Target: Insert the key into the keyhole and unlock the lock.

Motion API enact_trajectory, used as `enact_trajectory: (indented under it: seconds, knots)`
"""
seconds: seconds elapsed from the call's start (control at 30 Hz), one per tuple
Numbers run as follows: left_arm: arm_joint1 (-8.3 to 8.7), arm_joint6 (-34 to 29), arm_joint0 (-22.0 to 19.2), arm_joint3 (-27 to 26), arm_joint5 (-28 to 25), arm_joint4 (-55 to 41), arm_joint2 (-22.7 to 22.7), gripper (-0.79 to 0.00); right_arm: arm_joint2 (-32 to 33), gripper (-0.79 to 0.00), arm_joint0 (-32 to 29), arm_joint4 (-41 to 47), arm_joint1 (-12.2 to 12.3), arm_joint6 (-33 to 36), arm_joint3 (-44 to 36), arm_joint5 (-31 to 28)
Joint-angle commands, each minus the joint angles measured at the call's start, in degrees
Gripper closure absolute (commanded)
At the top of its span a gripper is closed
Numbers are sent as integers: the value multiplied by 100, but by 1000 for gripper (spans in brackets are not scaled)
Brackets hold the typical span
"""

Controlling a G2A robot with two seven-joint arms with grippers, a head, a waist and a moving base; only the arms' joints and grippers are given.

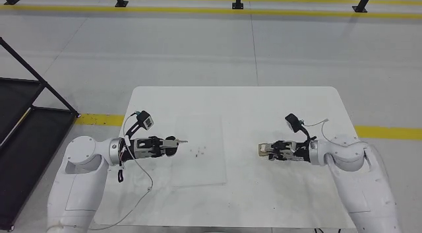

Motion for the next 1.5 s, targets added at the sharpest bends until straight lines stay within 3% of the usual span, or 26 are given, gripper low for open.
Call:
enact_trajectory:
  seconds: [0.0, 0.3, 0.73, 1.0, 1.47]
  knots:
    - [-9, 182, 36, -84, -12, -13, 173, 0, 79, 0, -194, 455, -1, -133, -121, -98]
    - [-17, 428, -54, -248, -254, -61, 836, 0, 269, 0, -900, 1501, -4, -772, -653, -725]
    - [-2, 502, -324, -277, -331, -134, 1579, 0, 26, 0, -1189, 1549, -1, -1258, -942, -1988]
    - [7, 572, -428, -198, -360, -208, 1953, 0, -177, 0, -1103, 1793, 2, -1243, -914, -2070]
    - [-2, 721, -392, -243, -382, -209, 2027, 0, -224, 0, -1103, 1813, -1, -1310, -926, -2030]
